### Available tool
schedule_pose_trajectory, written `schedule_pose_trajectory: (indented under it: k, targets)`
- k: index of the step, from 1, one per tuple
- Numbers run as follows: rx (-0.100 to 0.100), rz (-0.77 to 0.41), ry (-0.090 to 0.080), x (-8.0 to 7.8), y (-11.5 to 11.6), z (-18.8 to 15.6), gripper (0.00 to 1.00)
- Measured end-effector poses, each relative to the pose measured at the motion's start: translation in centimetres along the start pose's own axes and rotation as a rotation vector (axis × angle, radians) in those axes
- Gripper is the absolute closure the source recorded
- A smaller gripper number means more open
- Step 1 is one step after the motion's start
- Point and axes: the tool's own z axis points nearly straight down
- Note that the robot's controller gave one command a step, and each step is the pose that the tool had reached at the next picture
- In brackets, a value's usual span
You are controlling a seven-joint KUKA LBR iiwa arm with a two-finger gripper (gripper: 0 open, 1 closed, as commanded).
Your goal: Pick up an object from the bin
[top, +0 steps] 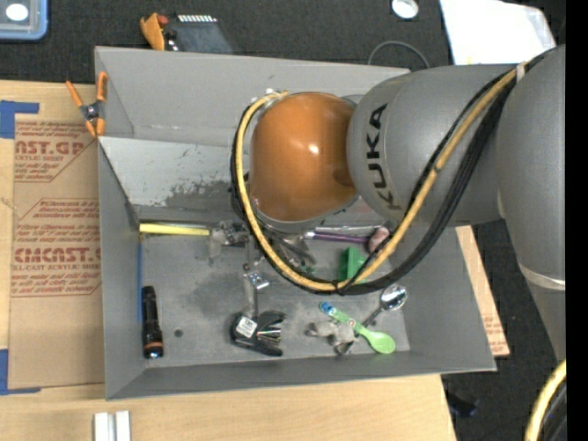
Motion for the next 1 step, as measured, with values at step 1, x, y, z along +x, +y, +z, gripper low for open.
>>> schedule_pose_trajectory:
  k: [1]
  targets:
    - [-0.002,-0.372,0.002,0.64,-1.72,3.44,0.0]
